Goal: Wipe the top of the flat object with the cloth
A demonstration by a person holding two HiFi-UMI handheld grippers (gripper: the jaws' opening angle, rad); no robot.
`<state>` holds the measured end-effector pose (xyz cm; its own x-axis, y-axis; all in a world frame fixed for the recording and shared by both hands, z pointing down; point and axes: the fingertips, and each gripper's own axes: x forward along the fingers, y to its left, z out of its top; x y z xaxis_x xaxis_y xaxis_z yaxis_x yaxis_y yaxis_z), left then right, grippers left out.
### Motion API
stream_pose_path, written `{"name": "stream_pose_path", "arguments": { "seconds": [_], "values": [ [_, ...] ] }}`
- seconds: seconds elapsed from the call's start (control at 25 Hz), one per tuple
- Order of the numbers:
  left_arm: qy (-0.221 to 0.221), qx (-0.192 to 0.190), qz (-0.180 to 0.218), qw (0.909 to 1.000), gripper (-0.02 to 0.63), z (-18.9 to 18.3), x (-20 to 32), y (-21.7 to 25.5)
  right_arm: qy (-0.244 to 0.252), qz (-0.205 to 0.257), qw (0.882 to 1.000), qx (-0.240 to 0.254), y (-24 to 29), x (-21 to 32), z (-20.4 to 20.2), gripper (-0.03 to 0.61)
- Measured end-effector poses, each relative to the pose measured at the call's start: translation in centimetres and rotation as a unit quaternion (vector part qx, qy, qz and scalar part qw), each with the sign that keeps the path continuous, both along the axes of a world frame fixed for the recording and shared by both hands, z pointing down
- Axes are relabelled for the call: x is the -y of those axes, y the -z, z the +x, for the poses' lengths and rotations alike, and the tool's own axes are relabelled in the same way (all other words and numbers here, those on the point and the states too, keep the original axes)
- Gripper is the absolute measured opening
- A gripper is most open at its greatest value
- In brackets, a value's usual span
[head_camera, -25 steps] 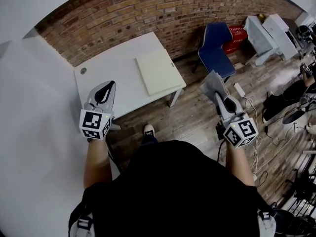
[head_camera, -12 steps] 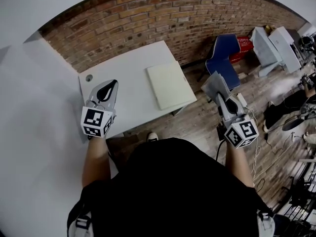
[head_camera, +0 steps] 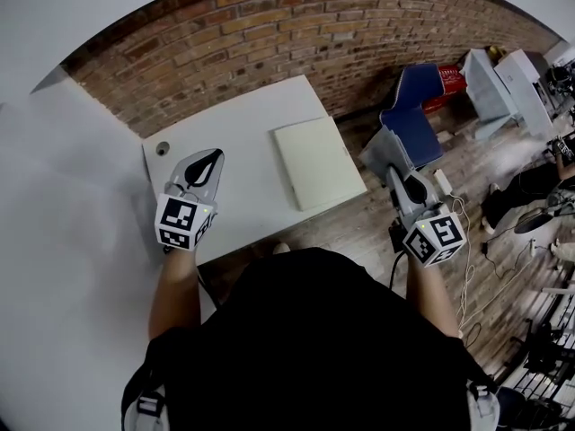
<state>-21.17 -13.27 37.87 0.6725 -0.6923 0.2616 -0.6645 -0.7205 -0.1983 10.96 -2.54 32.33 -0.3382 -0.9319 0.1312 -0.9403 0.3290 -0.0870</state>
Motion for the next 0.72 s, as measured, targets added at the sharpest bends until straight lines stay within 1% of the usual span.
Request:
{"name": "stream_pose_path", "arguments": {
  "seconds": [0.12,0.32,0.48,0.72],
  "values": [
    [-0.002,0.007,-0.005,1.0,0.002,0.6,0.9,-0.2,-0.001,-0.004,1.0,0.01,-0.6,1.2,0.7,0.009],
    [0.007,0.018,0.001,0.9998,0.002,2.0,2.2,0.4,0.012,-0.01,1.0,0.017,-1.2,3.3,1.9,0.009],
    [0.026,0.016,0.007,0.9995,0.002,3.2,3.5,0.6,0.029,-0.009,0.999,0.02,-1.9,5.3,3.9,0.009],
    [0.066,0.019,0.001,0.9976,0.002,5.7,4.1,0.7,0.076,-0.014,0.997,0.025,-2.7,9.0,7.0,0.009]
  ]
}}
